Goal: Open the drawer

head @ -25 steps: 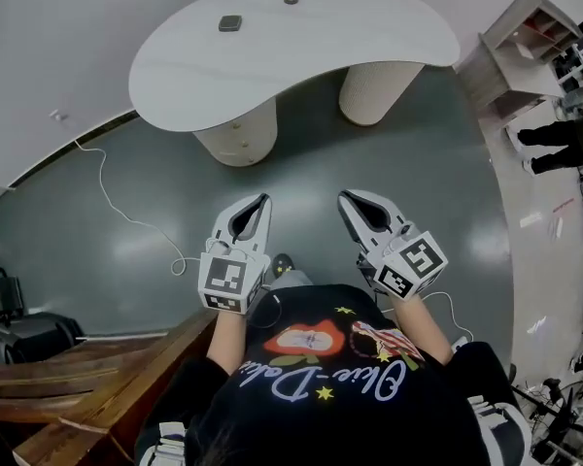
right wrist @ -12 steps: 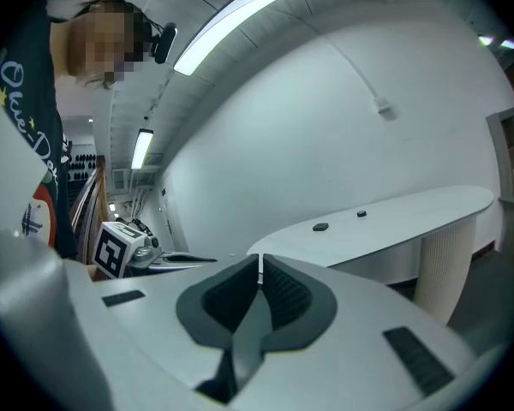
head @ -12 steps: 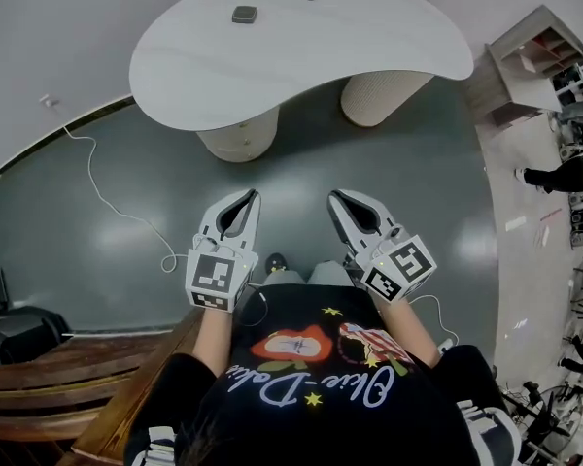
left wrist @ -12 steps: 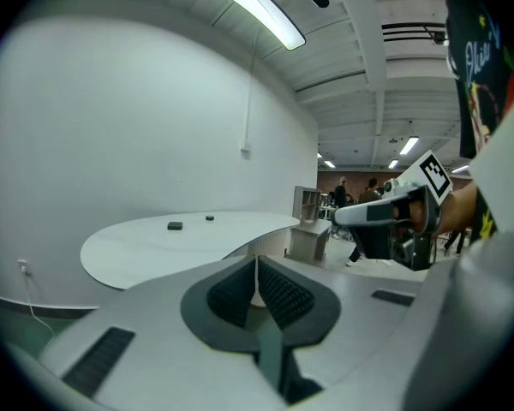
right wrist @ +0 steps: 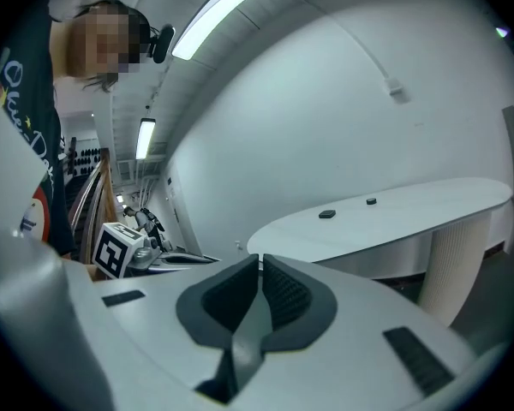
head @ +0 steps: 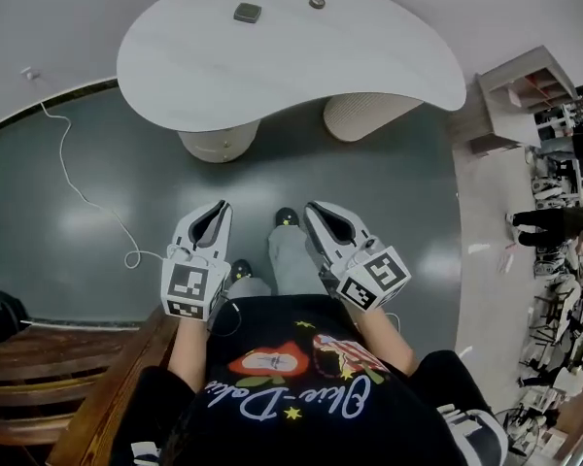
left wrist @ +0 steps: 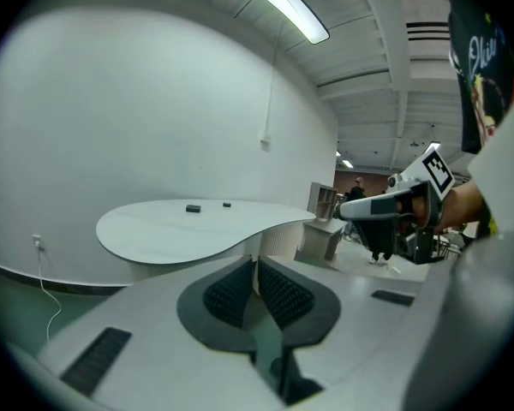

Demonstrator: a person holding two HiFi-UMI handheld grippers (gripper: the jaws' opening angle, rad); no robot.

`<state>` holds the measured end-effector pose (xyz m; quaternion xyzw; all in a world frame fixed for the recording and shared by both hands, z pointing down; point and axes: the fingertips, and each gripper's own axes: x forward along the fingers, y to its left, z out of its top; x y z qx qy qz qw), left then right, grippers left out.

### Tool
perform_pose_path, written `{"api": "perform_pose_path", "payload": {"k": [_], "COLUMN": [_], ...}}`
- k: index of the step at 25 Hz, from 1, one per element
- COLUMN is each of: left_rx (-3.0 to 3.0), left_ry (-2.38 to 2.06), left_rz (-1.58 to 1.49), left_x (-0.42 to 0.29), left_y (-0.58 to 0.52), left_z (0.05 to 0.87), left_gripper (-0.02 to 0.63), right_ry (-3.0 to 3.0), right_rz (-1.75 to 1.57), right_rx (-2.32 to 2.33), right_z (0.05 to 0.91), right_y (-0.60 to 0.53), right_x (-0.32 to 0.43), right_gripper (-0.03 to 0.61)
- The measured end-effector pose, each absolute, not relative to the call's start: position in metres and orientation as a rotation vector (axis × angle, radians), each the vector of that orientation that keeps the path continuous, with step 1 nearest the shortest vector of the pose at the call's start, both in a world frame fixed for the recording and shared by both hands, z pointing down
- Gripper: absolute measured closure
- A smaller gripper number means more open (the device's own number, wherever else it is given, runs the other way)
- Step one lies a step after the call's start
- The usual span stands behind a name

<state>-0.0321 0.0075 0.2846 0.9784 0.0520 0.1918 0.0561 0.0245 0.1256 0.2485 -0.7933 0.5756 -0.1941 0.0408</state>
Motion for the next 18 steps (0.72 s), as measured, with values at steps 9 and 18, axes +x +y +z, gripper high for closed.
{"api": "perform_pose_path", "payload": {"k": [9,18], "left_rx": [2.952,2.896], "left_ry": [-0.014,-0.154], "left_rz": [0.618,0.656], "left_x": [-0.005,0.041], "left_y": [-0.012,-0.007], "left_z": [0.304,0.323], "left_gripper": [0.607,0.607], "right_ry": [1.839,1.981], "right_rz": [-0.614,-0.651], "right_rx": [-2.350,-2.262], "right_z": [0.269,0.284], "right_y": [0.101,0.090], "right_x": [0.070,0.124], "right_gripper": [0.577,0.577]}}
